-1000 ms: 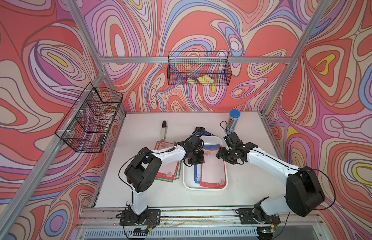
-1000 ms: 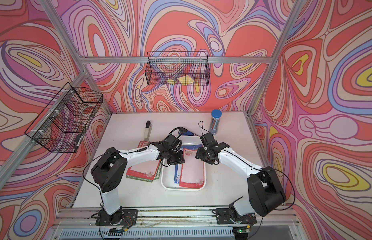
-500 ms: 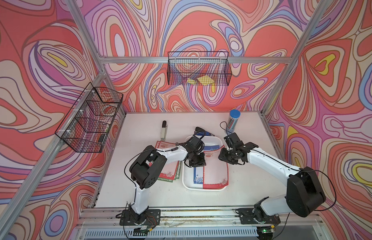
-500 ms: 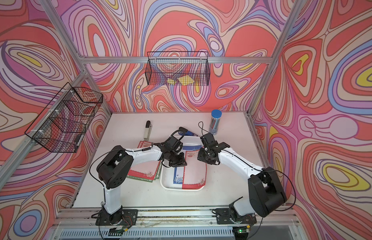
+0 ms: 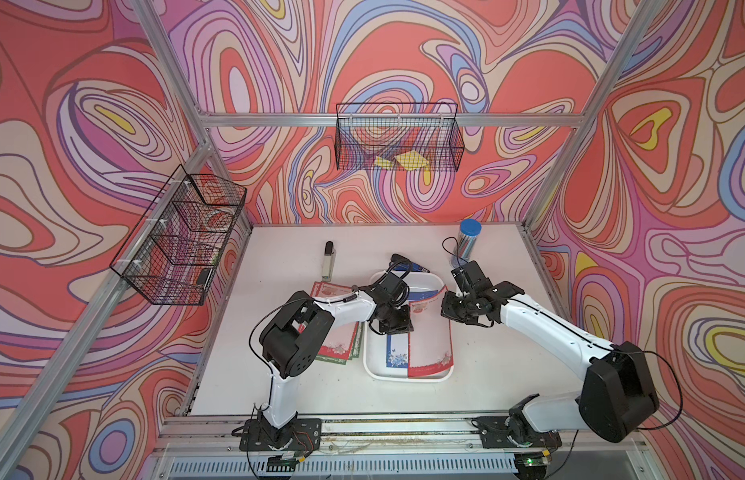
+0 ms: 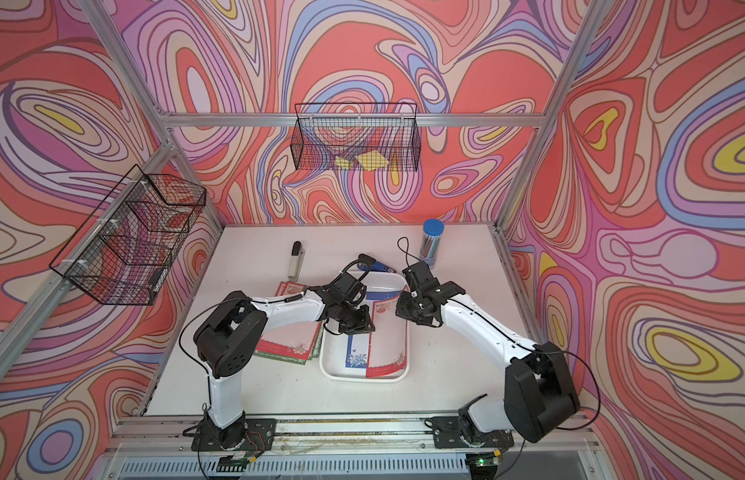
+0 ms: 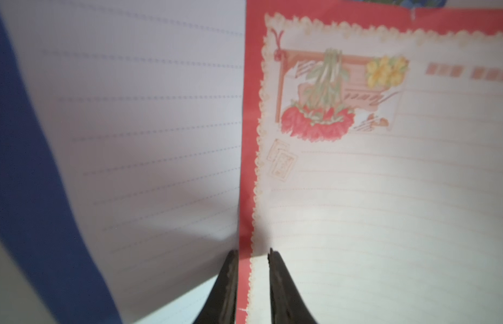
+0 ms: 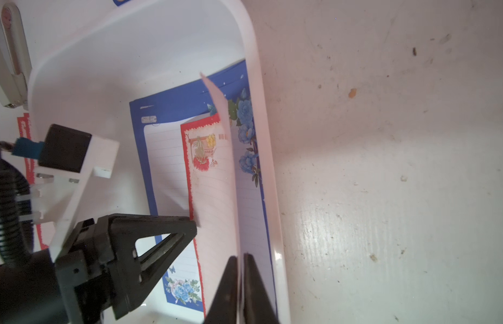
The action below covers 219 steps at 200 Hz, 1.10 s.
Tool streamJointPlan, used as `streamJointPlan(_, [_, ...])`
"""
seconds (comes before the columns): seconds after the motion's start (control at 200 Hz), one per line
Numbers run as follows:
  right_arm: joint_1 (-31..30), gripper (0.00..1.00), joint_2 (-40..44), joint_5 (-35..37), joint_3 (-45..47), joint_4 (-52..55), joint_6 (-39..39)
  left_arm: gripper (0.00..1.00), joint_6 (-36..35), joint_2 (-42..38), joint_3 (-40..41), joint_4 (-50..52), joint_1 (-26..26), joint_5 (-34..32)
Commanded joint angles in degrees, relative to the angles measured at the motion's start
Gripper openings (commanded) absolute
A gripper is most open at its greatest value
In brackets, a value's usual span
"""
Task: Take out the stationery paper from the storage box
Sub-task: Pick up the stationery paper from the storage box.
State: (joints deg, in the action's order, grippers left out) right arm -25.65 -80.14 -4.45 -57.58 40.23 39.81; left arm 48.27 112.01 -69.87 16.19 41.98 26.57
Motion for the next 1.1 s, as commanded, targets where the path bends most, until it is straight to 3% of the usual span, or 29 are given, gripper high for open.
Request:
streamJointPlan(0.0, [-0.2, 0.16, -1.0, -1.5, 0.5, -0.6, 0.1, 0.24, 0.8, 1.1, -1.0, -0.6, -0.2, 0.5])
streamJointPlan(0.16, [-0.1, 0.0, -1.0, -1.4, 0.1, -0.8, 0.4, 0.25, 0.3, 0.4, -2.3, 0.6, -0.1, 0.4])
streamJointPlan(0.456, [-0.1, 0.0, 2.3, 2.0, -8.3, 5.4, -2.5, 0.55, -6.6, -8.1, -9.0, 9.9, -0.1, -8.2])
streamJointPlan(0.646, [-0.2, 0.0, 2.6, -1.7, -17.1, 6.8, -4.6, 0.56, -11.7, -16.8, -13.6, 16.5, -1.5, -16.5])
streamJointPlan(0.816, [-0.8, 0.0, 0.7, -7.7, -24.8, 4.2, -2.9, 0.55, -14.5, -29.4, -11.2, 20.4, -6.0, -26.9])
streamJointPlan(1.092, [-10.2, 0.0, -5.0, -9.0, -31.5, -8.6, 0.8, 0.55, -21.3, -47.4, -5.6, 29.9, -11.6, -42.5])
